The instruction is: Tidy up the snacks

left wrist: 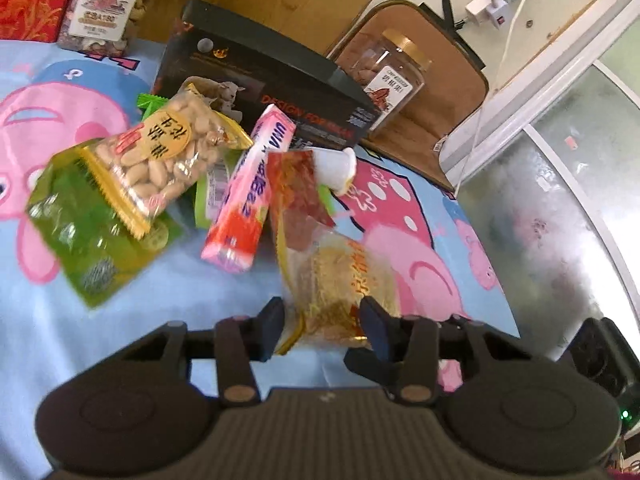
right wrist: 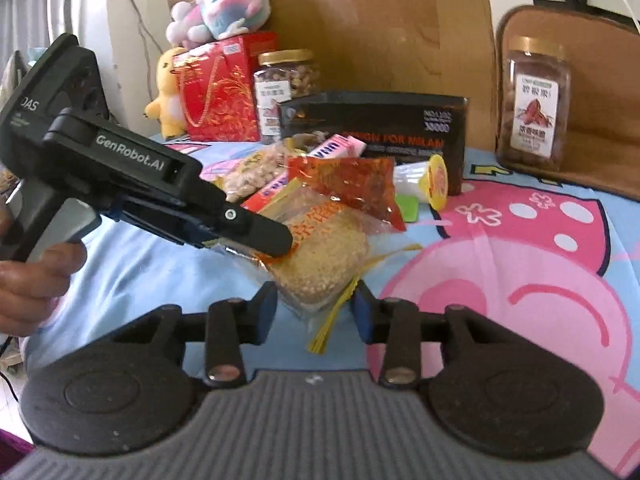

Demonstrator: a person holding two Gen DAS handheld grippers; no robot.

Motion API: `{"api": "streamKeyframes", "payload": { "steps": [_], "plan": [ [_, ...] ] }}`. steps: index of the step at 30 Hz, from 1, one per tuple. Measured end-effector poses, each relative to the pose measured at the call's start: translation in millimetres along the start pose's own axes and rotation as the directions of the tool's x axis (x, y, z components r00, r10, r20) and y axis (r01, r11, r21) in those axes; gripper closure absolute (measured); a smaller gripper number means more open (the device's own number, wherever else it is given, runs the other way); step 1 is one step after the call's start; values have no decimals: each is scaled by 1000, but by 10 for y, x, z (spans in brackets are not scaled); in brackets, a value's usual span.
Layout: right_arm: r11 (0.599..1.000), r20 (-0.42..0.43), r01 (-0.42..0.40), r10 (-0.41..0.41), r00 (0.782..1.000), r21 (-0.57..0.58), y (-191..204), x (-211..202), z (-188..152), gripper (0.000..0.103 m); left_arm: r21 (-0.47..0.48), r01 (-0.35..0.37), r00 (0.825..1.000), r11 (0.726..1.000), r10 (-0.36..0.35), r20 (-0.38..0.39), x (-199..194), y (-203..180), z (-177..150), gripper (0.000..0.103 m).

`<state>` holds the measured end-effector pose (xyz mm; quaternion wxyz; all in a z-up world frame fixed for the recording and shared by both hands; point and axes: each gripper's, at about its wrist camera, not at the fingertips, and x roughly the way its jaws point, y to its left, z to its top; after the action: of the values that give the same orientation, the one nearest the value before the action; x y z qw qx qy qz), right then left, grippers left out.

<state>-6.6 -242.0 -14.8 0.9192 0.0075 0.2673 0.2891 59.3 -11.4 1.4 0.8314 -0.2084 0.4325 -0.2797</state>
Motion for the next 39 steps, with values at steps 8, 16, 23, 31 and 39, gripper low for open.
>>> {"api": "streamKeyframes", "payload": {
  "steps": [8,16,23,31,39],
  "plan": [
    [998,110,-56,59,992,-35,138,-314,129,60,23,28,993,999,-31,112,-439,-214,101,62],
    [997,205,-16,32,978,-79,-187,285,1094,61,110,-101,969,989,73,236,-181,-305,1272,60],
    [999,83,-21,19,996,25,-678,986,1675,62,82,-189,962,978,168,213,369,-150,1865,60],
    [998,-58,-45,47,997,39,-657,1555,1707,58,17,-305,935,952,296,196,522,179,1921,56],
    [997,42,-30,27,999,77,-771,1216,1630,55,42,-278,929,960,258,264,143,29,1714,47]
  ]
}}
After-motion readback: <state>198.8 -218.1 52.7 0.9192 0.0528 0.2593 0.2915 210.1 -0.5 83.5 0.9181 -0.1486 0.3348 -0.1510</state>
